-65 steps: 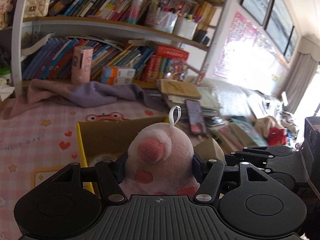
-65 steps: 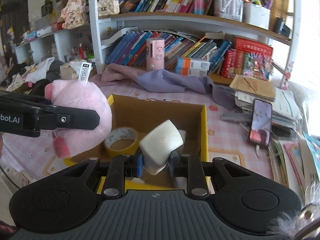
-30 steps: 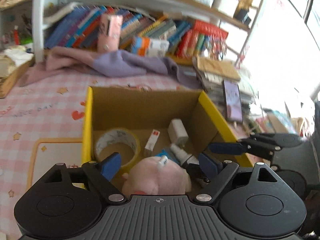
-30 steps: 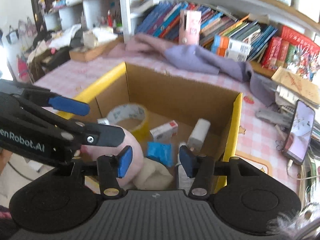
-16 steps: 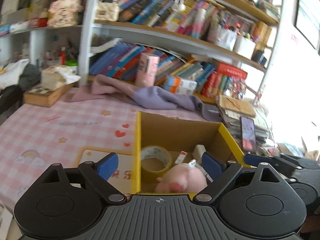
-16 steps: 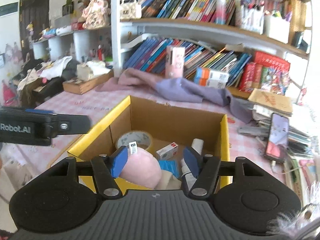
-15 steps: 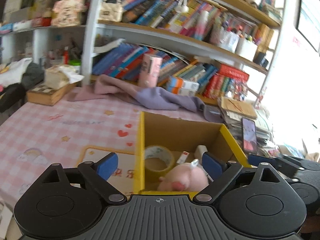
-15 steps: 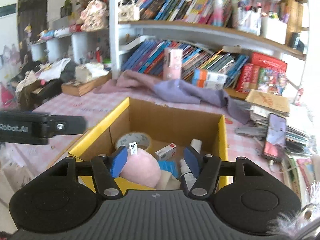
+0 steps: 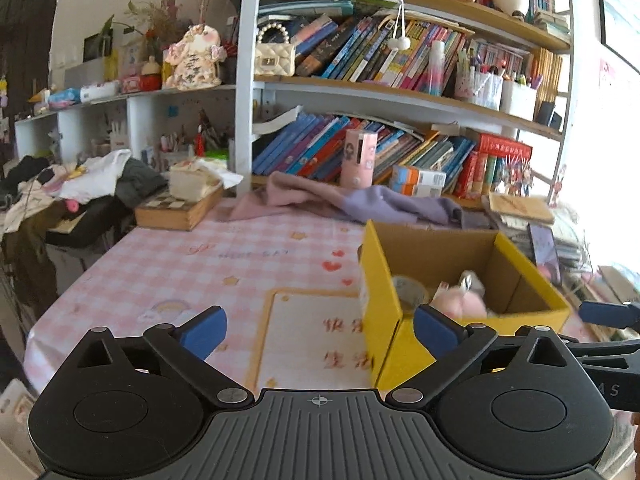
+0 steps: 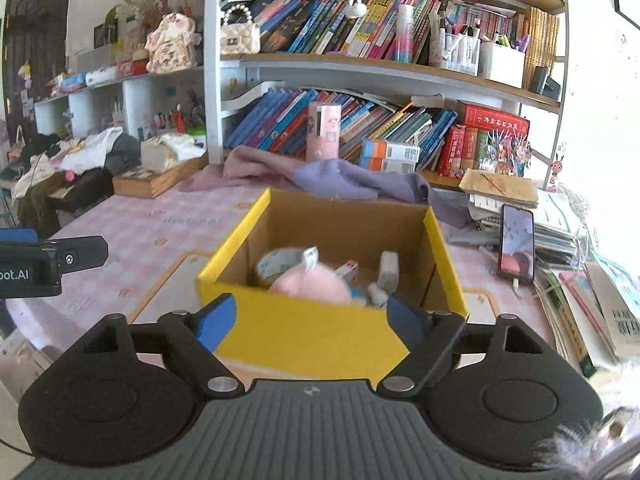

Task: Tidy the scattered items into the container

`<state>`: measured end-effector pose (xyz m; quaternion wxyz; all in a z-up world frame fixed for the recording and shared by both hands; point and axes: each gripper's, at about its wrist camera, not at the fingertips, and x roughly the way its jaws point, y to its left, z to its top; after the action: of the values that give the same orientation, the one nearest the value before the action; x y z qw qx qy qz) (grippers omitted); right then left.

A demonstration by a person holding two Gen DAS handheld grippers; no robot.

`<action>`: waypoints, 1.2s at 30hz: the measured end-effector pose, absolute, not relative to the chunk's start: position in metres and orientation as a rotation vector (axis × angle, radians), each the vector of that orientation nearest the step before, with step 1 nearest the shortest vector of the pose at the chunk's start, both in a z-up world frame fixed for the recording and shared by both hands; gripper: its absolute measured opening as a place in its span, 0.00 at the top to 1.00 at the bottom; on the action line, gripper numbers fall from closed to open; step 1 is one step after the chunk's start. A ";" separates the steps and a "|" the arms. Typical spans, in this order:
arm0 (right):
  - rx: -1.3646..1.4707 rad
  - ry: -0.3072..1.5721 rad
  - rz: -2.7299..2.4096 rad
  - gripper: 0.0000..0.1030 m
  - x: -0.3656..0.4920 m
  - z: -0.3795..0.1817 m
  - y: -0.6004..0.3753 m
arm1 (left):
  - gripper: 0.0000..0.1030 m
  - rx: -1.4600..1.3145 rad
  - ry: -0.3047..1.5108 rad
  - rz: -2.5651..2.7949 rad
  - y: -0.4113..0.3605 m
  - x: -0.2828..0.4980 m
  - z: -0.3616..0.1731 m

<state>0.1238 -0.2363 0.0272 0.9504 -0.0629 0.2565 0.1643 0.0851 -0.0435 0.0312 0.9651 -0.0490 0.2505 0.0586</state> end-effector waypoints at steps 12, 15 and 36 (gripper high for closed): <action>-0.117 0.616 0.291 0.08 0.061 0.010 -0.214 | 0.00 -0.091 0.644 0.156 -0.017 0.037 0.010; -0.123 0.629 0.287 0.07 0.051 0.007 -0.209 | 0.00 -0.087 0.653 0.142 -0.015 0.029 0.007; -0.136 0.659 0.269 0.02 0.028 0.007 -0.191 | 0.00 -0.073 0.676 0.070 -0.010 0.009 0.006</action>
<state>0.0285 -0.1914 0.0066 0.9351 -0.0665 0.3224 0.1314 0.0090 -0.0105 0.0064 0.9421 -0.0356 0.3316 0.0341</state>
